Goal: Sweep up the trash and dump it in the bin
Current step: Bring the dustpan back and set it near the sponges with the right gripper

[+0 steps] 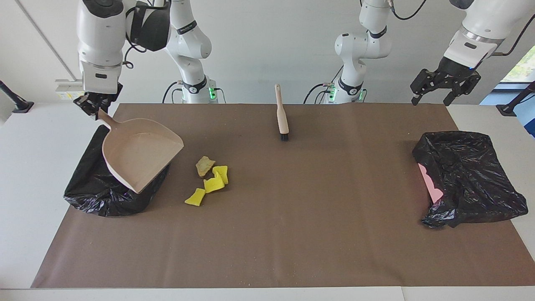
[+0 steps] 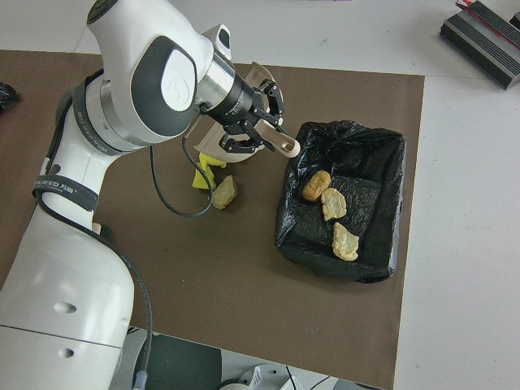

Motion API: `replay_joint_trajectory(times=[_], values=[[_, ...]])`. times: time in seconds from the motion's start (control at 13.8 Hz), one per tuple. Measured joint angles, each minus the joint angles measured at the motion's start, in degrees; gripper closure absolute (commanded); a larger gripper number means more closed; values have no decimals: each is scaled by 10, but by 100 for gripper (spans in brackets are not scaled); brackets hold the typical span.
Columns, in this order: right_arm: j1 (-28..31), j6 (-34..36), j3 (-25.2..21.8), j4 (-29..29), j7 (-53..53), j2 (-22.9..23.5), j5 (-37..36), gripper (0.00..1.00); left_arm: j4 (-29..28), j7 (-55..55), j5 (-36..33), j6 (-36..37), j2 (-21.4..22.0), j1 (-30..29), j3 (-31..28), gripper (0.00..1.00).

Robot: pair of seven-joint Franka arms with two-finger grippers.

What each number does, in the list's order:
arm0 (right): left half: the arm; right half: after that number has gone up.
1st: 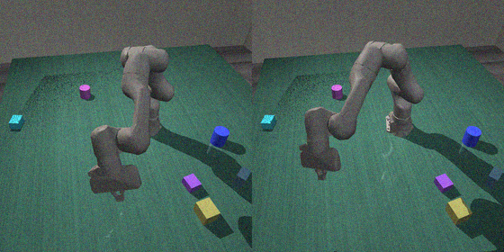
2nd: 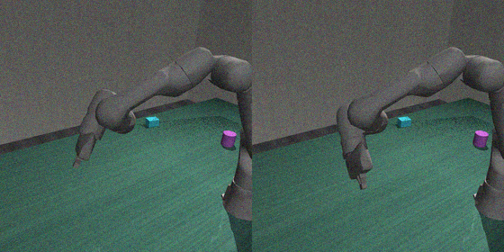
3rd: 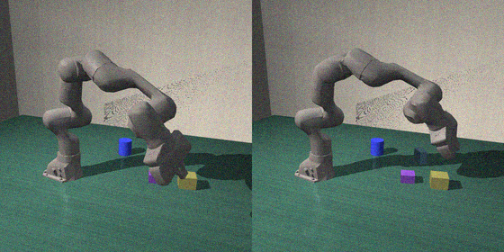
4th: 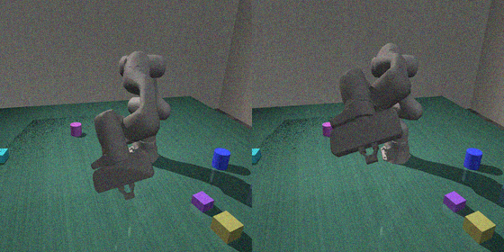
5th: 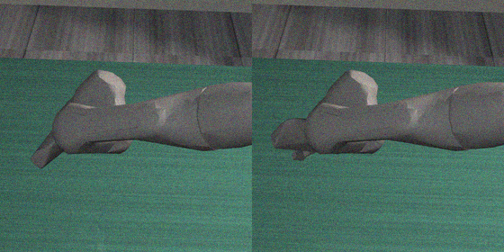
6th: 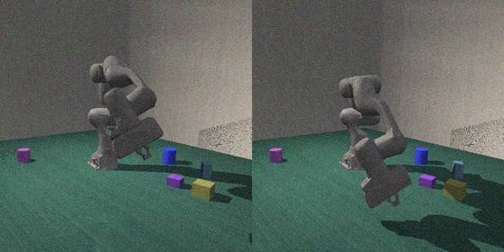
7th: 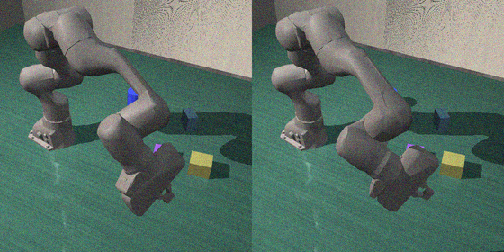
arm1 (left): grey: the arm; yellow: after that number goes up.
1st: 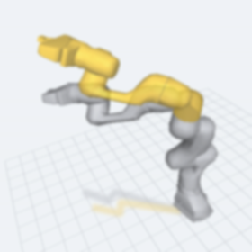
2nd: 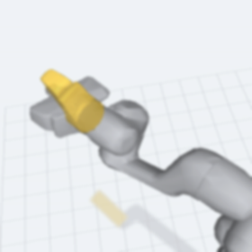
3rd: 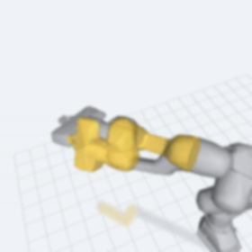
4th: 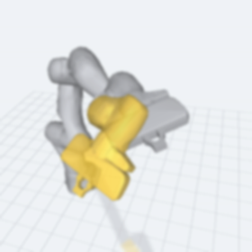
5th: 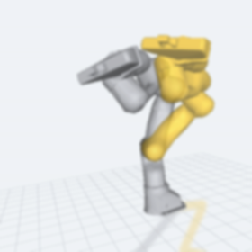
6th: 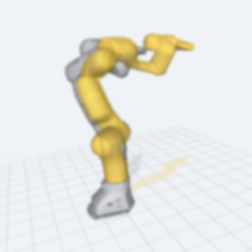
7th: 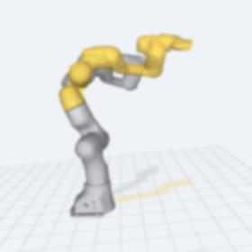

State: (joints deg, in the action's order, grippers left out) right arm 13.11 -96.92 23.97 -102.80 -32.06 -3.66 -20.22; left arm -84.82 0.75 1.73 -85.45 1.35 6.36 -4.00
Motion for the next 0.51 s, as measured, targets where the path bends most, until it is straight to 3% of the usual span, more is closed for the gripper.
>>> replay_joint_trajectory(times=[0.29,0.51], values=[[-87,-33,1,1,253,65,27,100,0,0,0,1,0,-2,7,0],[-165,-68,1,26,479,134,38,100,0,0,0,3,0,-39,54,0]])
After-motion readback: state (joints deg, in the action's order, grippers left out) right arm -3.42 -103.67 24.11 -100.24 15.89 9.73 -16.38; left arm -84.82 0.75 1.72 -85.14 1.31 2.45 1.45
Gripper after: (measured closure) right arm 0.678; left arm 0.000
